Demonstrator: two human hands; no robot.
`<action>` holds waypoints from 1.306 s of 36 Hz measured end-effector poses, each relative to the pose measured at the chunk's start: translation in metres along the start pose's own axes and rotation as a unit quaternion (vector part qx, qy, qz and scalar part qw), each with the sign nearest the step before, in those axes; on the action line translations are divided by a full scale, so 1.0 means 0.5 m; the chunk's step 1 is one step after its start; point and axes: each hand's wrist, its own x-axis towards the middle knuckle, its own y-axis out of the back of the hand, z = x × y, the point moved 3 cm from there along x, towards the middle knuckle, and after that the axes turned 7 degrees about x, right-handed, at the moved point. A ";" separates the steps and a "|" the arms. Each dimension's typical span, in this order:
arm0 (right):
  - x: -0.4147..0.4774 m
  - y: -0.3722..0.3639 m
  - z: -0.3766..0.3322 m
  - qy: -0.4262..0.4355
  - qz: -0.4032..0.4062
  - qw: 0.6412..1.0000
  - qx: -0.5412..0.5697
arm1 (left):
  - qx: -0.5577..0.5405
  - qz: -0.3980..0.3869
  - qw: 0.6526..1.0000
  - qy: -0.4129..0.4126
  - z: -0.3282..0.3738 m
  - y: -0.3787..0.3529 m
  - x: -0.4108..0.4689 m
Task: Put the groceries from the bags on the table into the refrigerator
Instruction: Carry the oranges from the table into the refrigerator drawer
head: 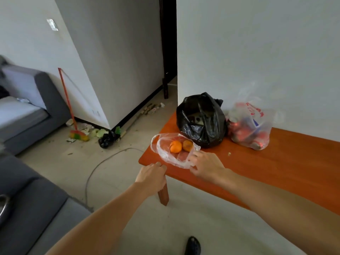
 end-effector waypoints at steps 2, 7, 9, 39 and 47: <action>0.057 -0.020 0.024 0.007 0.006 1.000 0.002 | 0.001 -0.001 1.000 -0.007 -0.015 -0.009 0.057; 0.186 -0.090 0.099 -0.008 -0.027 1.000 0.005 | -0.003 -0.021 1.000 -0.014 -0.057 -0.026 0.197; 0.226 -0.123 0.130 0.006 -0.039 0.999 -0.007 | 0.004 -0.036 0.999 -0.026 -0.075 -0.033 0.255; 0.427 -0.355 0.251 -0.316 -0.146 0.935 0.074 | 0.003 -0.120 0.946 -0.302 -0.167 -0.314 0.695; 0.390 -0.359 0.228 -0.379 -0.184 0.905 0.054 | -0.012 -0.116 0.933 -0.341 -0.163 -0.343 0.704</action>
